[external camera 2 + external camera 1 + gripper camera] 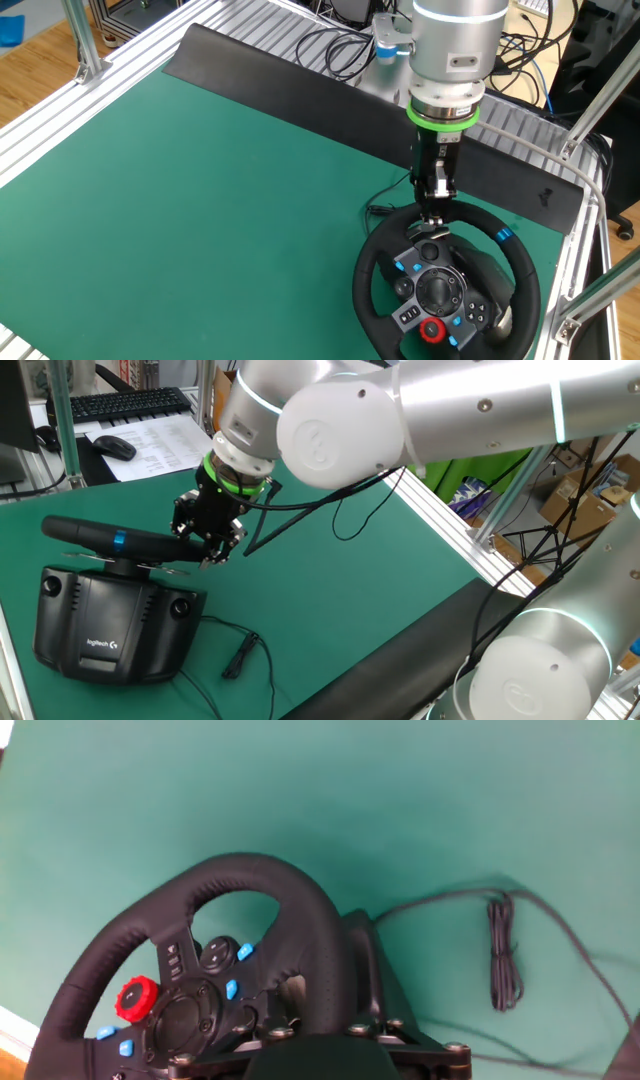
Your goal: Rotate the steering wheel 90 degrees counterclockwise
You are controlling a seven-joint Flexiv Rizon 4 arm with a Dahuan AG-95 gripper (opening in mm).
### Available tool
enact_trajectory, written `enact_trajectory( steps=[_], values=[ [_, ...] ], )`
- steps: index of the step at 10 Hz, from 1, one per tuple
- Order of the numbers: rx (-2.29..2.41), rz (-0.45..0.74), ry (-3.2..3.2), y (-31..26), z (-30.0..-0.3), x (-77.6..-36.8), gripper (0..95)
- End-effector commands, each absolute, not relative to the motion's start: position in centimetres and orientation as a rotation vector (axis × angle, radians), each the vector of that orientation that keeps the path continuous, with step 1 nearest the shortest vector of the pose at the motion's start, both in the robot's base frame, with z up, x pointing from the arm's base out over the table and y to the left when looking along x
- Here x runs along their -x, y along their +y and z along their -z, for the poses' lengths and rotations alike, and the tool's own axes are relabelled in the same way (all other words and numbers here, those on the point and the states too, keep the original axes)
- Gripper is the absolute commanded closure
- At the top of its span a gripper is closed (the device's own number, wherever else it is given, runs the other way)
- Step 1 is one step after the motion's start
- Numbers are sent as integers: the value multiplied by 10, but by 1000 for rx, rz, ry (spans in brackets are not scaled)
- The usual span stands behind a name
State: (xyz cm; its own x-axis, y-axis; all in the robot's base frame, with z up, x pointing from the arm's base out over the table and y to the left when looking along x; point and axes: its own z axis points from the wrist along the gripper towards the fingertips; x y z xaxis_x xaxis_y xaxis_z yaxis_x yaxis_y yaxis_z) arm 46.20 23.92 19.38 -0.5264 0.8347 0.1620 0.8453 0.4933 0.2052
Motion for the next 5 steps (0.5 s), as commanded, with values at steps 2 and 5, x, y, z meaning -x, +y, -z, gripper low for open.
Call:
enact_trajectory(
  steps=[2,5],
  values=[
    [1556,430,-2612,233,-218,-456,570],
    [1624,460,-2540,239,-231,-449,570]
  ],
)
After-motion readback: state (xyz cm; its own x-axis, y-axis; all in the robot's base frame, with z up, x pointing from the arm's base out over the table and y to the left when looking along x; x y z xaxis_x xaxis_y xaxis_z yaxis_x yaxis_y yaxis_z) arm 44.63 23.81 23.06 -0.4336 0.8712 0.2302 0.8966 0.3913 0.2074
